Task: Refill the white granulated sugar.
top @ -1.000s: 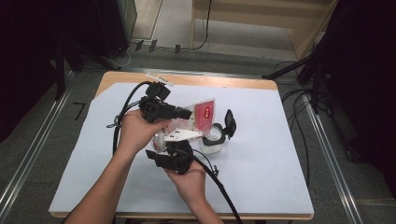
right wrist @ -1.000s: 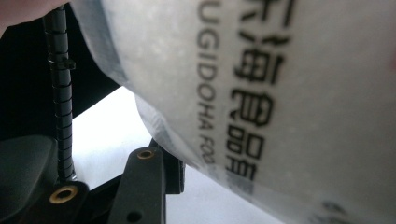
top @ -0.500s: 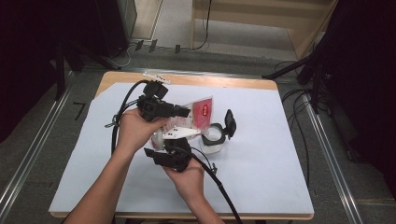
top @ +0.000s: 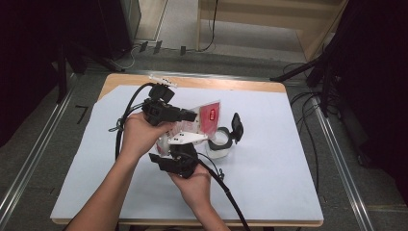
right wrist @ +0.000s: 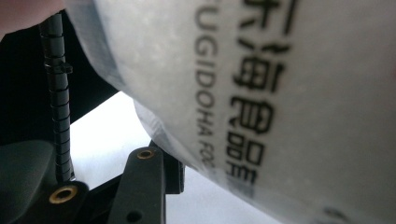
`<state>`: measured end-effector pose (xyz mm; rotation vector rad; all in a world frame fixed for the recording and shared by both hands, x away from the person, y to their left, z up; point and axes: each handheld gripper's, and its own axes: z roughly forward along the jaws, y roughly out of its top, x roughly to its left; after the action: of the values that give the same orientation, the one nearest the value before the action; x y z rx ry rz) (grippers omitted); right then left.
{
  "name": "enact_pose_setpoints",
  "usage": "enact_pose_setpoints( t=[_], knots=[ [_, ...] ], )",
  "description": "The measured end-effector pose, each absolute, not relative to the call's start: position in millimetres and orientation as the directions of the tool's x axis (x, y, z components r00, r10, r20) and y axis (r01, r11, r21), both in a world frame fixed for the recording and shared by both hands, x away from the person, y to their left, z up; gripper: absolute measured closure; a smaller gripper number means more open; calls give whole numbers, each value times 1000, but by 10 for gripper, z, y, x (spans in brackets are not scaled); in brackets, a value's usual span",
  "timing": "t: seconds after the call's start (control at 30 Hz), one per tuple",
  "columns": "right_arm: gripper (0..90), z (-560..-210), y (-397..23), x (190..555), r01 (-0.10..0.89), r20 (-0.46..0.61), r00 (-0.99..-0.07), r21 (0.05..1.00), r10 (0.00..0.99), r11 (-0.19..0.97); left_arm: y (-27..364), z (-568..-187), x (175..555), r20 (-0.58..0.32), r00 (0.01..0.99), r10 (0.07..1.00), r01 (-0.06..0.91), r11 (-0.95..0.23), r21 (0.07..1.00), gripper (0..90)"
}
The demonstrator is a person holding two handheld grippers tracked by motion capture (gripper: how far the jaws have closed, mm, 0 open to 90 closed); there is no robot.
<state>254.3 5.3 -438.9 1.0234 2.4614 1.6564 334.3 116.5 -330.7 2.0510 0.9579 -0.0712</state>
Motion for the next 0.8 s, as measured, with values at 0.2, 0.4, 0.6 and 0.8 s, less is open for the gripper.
enact_pose_setpoints(
  t=[0.2,0.4,0.6,0.8],
  knots=[
    [628,-4397,55,2542,516,348,-784,826,515,227,1159,-3322,3349,-368,708,604,648,-347,678,806],
    [628,-4389,54,2538,518,351,-781,826,517,223,1161,-3316,3349,-368,706,604,650,-347,676,802],
    [628,-4390,52,2538,519,352,-781,825,516,222,1159,-3329,3355,-372,707,601,648,-340,681,799],
    [628,-4387,45,2531,524,356,-777,823,519,220,1148,-3327,3349,-366,709,603,645,-344,682,799]
  ],
)
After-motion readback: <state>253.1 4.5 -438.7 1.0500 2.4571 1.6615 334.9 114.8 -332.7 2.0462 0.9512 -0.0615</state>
